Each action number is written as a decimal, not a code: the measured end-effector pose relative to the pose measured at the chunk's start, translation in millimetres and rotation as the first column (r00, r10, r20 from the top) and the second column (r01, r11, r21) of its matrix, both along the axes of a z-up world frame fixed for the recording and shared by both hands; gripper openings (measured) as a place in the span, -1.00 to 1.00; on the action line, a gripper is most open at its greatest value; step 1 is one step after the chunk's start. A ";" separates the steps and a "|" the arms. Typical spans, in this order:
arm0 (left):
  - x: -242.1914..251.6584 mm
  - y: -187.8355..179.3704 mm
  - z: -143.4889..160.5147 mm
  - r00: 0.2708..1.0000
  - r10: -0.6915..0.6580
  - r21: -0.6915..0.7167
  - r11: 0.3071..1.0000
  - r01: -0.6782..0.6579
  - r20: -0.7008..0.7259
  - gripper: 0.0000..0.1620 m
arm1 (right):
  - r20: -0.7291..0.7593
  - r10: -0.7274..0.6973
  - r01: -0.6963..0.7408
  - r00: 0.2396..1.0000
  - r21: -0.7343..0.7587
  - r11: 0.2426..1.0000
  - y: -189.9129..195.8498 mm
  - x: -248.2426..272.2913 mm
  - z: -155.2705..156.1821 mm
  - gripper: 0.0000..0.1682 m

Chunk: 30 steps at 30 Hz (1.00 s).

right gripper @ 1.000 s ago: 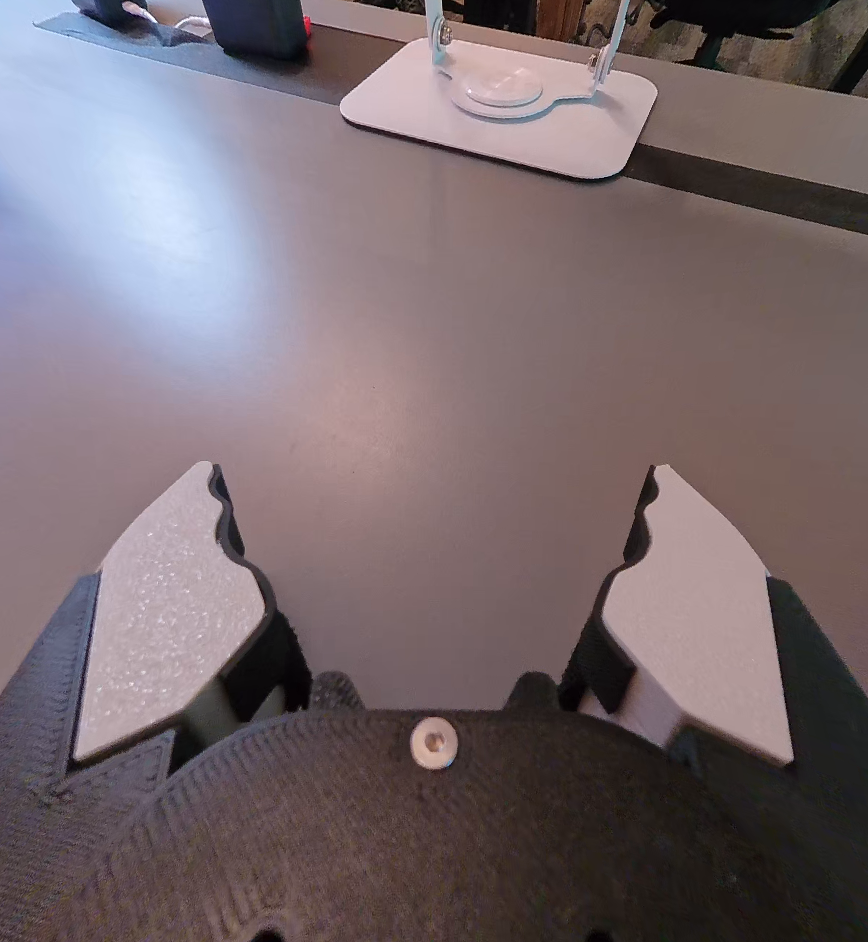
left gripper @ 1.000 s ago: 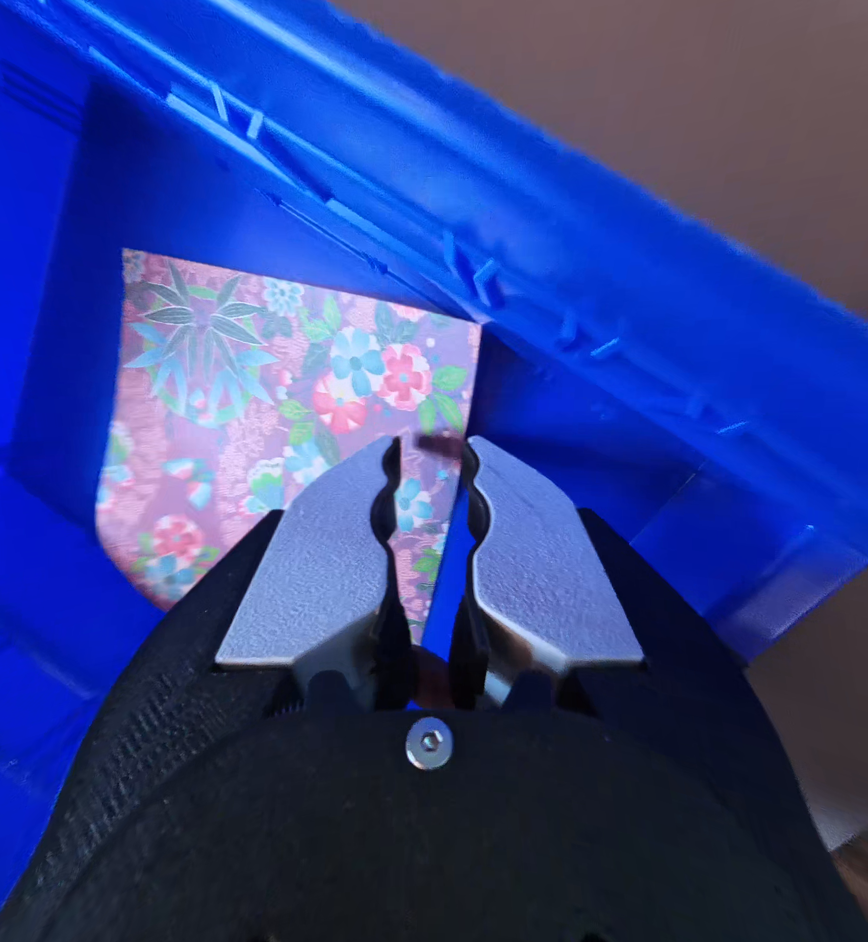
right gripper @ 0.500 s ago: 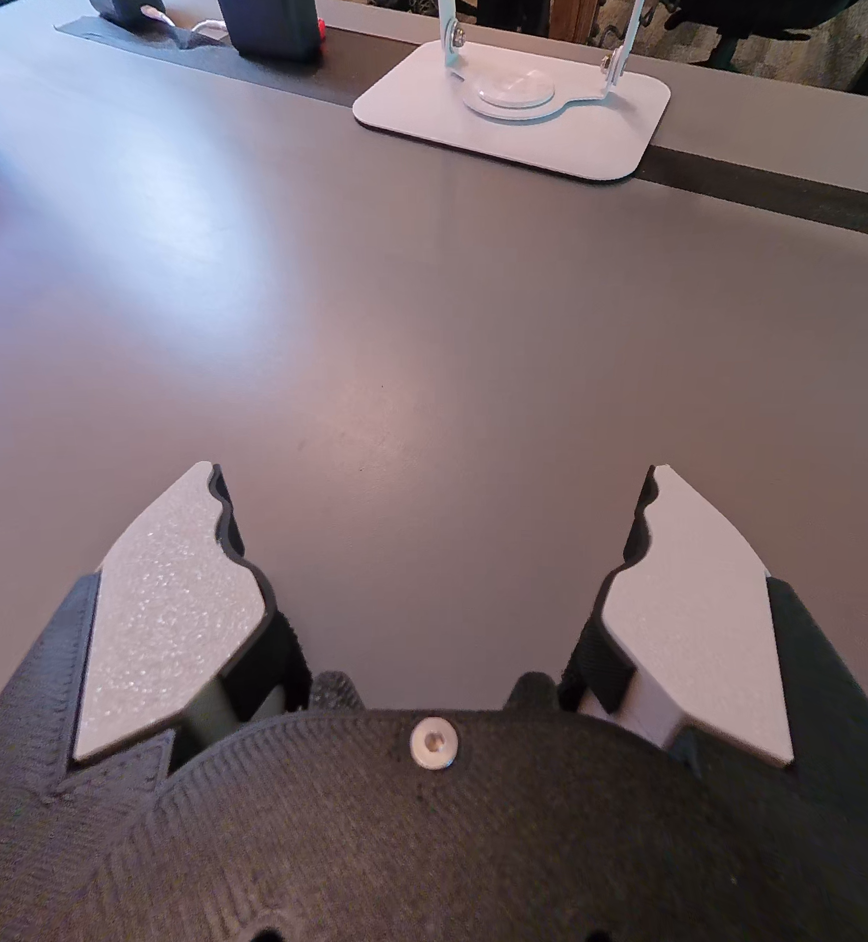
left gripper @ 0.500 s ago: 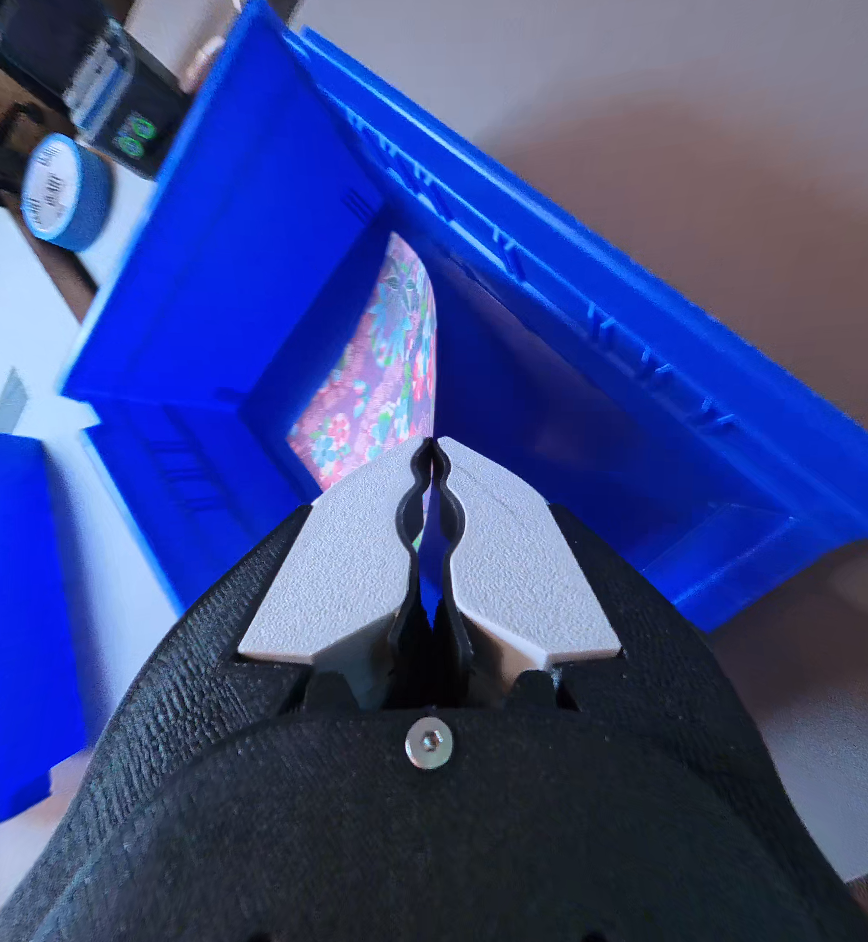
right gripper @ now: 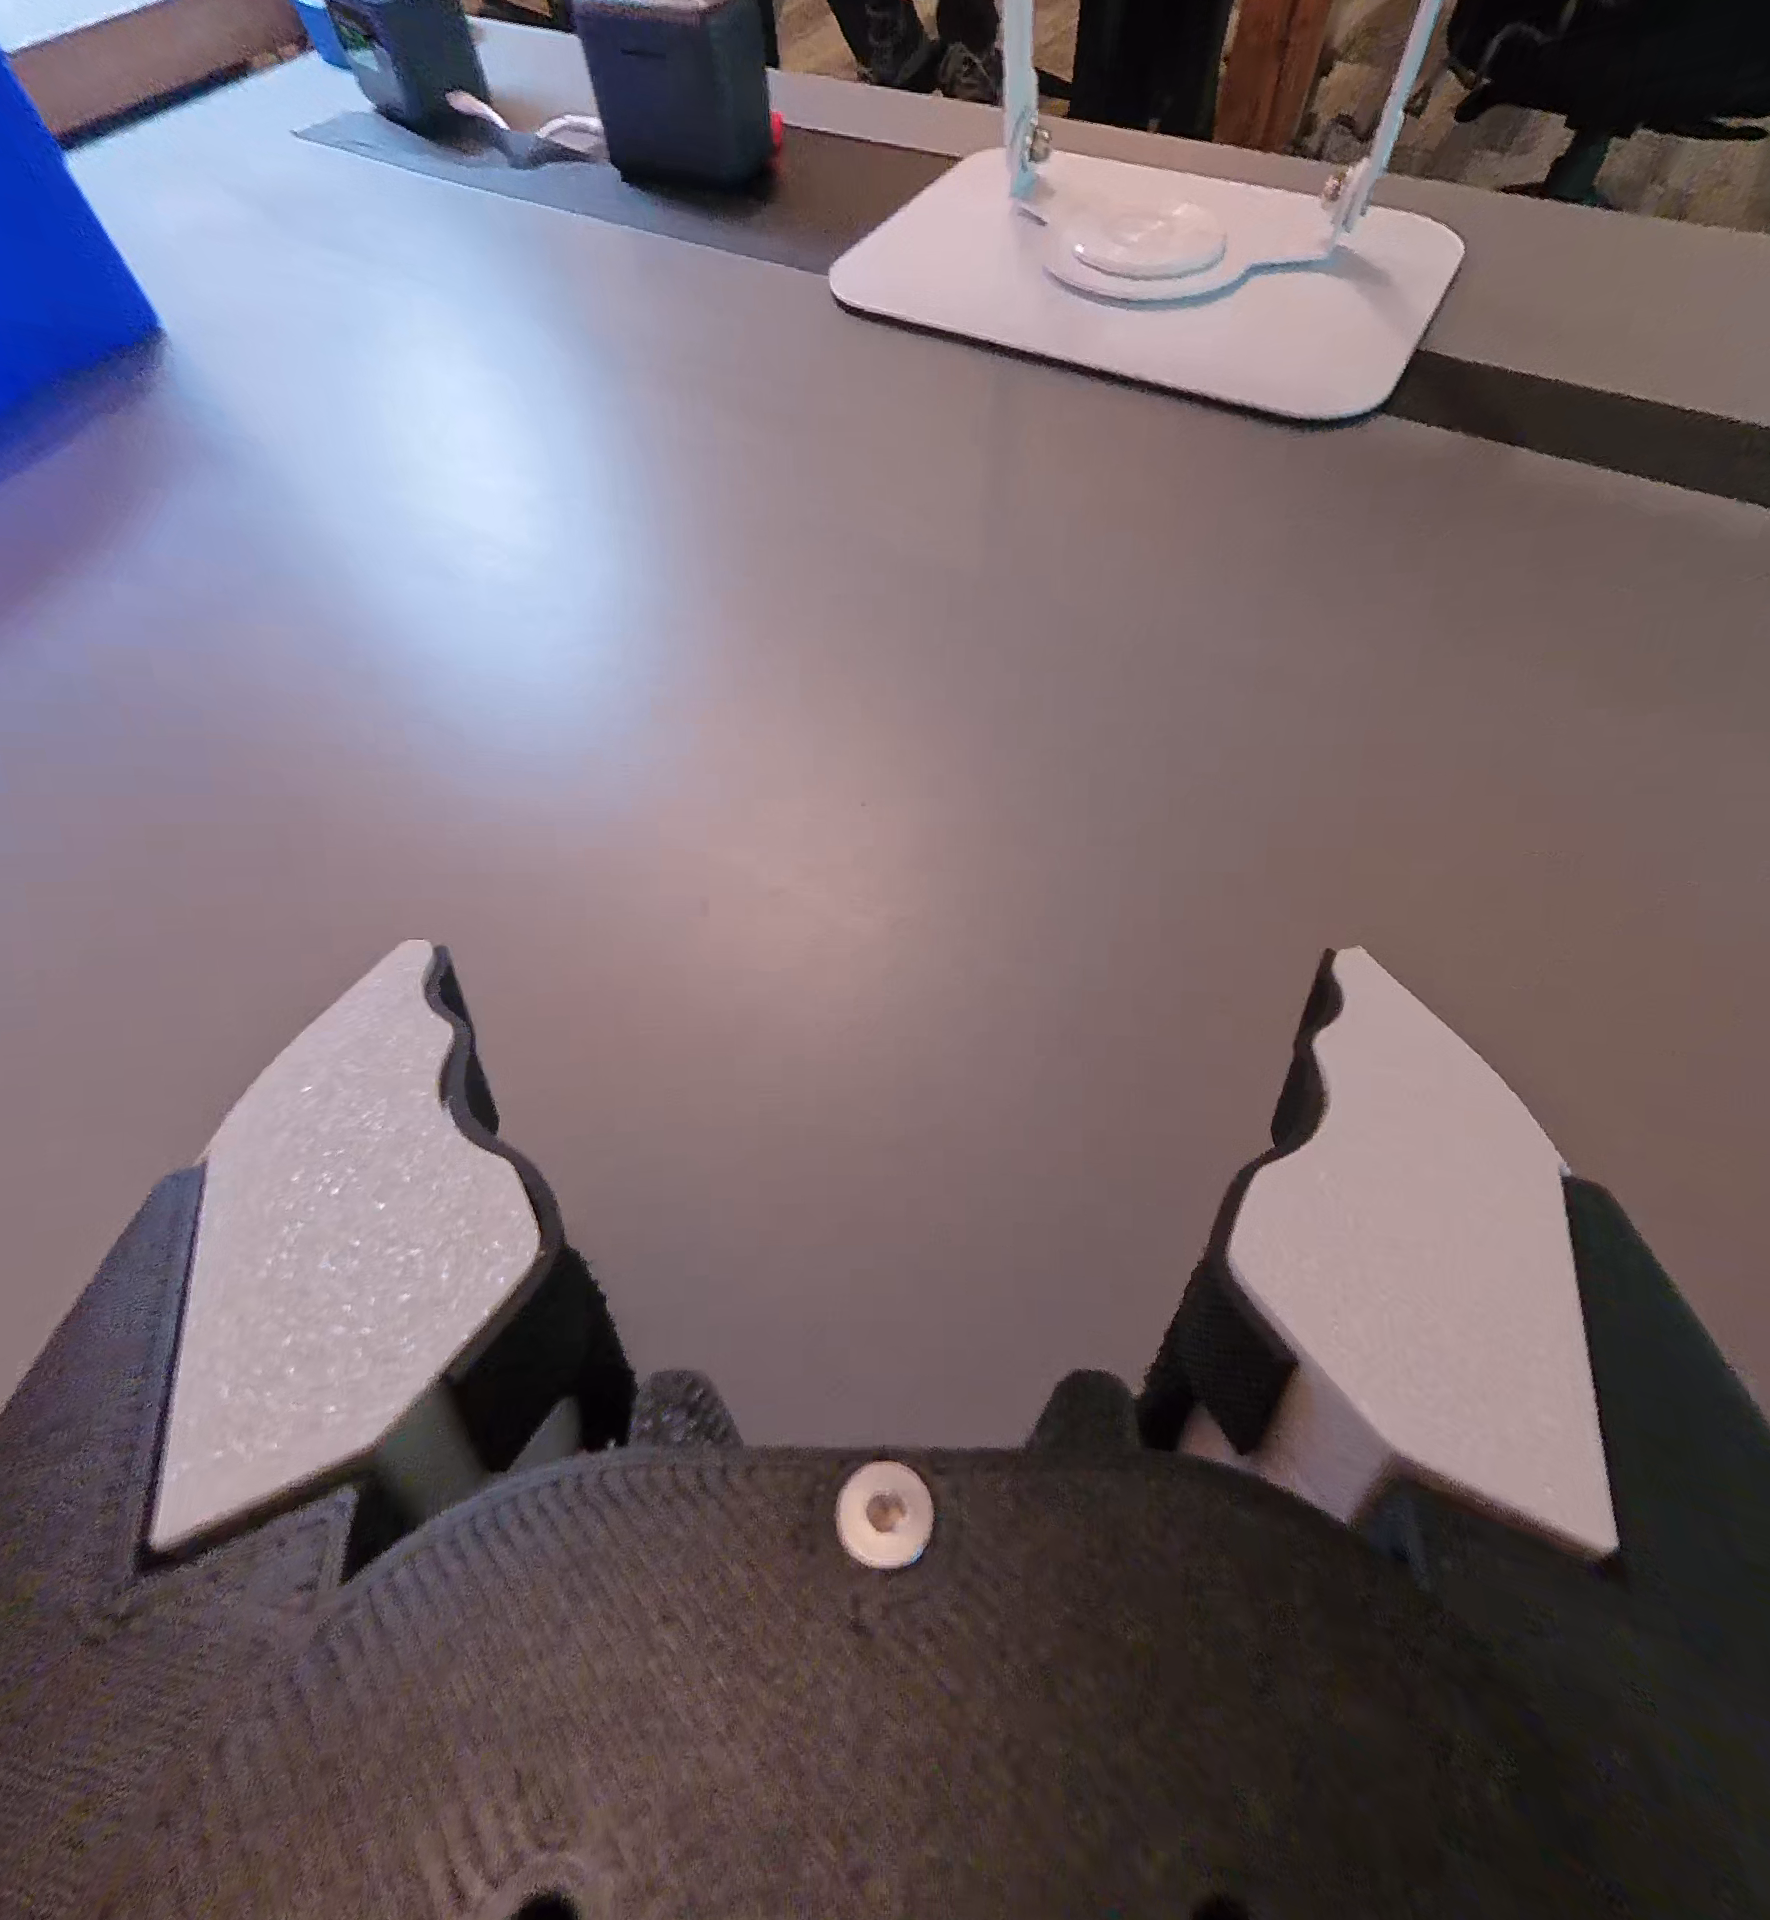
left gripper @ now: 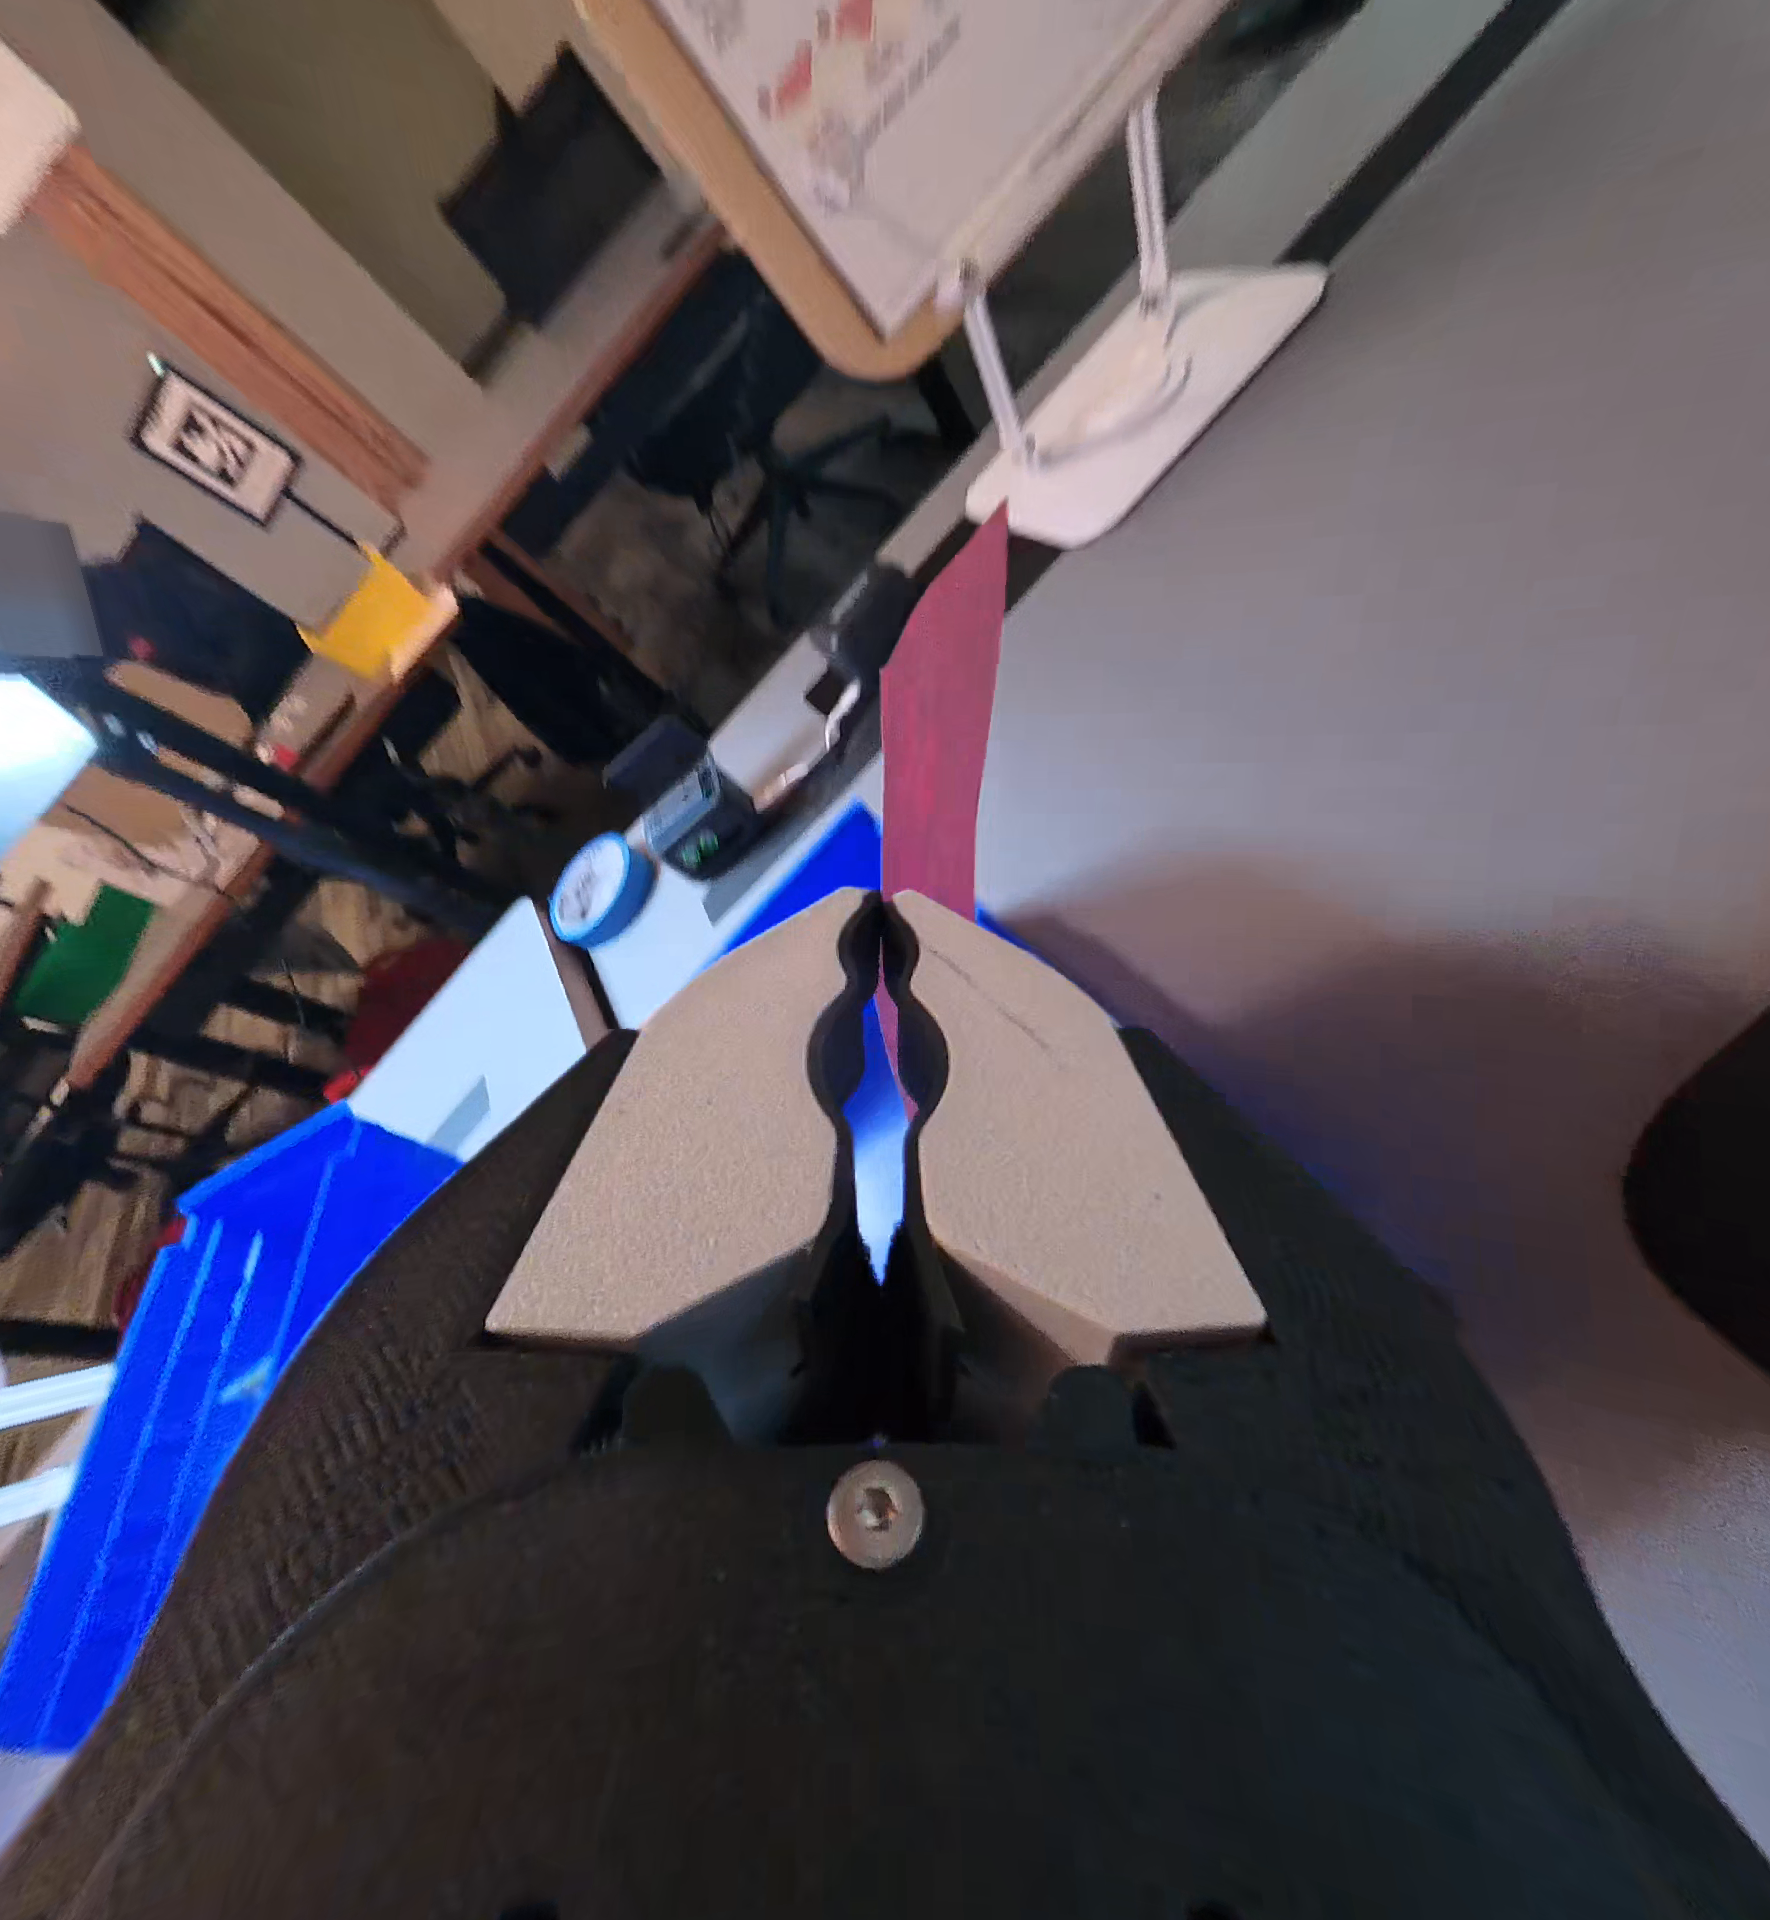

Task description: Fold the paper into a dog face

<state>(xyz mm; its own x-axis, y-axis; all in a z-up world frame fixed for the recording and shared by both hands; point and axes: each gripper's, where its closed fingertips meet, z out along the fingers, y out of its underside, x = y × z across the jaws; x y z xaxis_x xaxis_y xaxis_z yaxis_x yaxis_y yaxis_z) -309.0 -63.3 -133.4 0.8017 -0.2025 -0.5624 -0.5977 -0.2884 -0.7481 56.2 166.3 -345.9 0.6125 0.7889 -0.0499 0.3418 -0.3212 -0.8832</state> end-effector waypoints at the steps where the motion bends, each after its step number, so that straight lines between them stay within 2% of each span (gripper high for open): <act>1: 10.7 1.2 10.9 1.000 -0.024 0.032 0.999 0.024 0.001 -1.00 | -0.008 0.014 -0.014 1.000 0.008 1.000 -2.0 -1.5 2.4 0.73; 5: 58.6 6.5 42.9 0.987 -0.158 0.113 0.982 0.152 0.042 -1.00 | -0.054 0.094 -0.090 0.994 0.080 0.993 -12.2 -11.4 19.5 0.73; 10: 112.0 13.2 61.9 0.947 -0.320 0.153 0.938 0.310 0.043 -1.00 | -0.106 0.225 -0.190 0.968 0.268 0.944 -33.8 -28.2 54.7 0.73; 14: 141.5 19.1 61.9 0.924 -0.379 0.144 0.918 0.369 0.047 -0.99 | 0.024 0.269 -0.245 0.963 0.496 0.833 -49.3 -34.9 74.9 0.73; 18: 169.3 19.7 62.0 0.887 -0.448 0.130 0.891 0.434 0.109 -0.99 | 0.090 0.292 -0.273 0.952 0.679 0.681 -68.2 -41.3 98.5 0.70; 20: 181.8 17.8 63.0 0.863 -0.481 0.114 0.877 0.467 0.156 -1.00 | 0.109 0.263 -0.243 0.959 0.793 0.558 -77.3 -38.7 120.0 0.67; 21: 187.7 16.7 64.0 0.849 -0.496 0.105 0.868 0.485 0.183 -1.00 | 0.102 0.248 -0.211 0.963 0.859 0.467 -85.1 -35.4 135.9 0.63; 22: 193.0 15.8 65.1 0.833 -0.510 0.094 0.860 0.502 0.214 -1.00 | 0.093 0.243 -0.177 0.966 0.918 0.354 -96.5 -31.3 152.7 0.56; 24: 202.5 14.8 66.5 0.798 -0.531 0.061 0.841 0.538 0.285 -1.00 | 0.123 0.218 -0.143 0.968 0.987 0.076 -123.7 -22.7 178.9 0.38; 26: 209.5 16.8 67.2 0.763 -0.539 0.029 0.823 0.568 0.355 -1.00 | 0.214 0.144 -0.183 0.966 0.962 -0.201 -146.3 -19.7 189.3 0.33; 27: 212.4 18.6 67.3 0.747 -0.540 0.014 0.814 0.581 0.389 -1.00 | 0.255 0.106 -0.212 0.961 0.927 -0.309 -154.4 -20.0 190.9 0.31; 28: 215.3 21.0 67.5 0.729 -0.539 0.002 0.805 0.593 0.421 -1.00 | 0.284 0.072 -0.236 0.956 0.892 -0.386 -159.5 -20.5 192.3 0.31; 30: 221.2 25.5 66.1 0.696 -0.537 -0.025 0.783 0.621 0.476 -1.00 | 0.316 0.018 -0.270 0.948 0.836 -0.478 -163.8 -21.7 197.2 0.30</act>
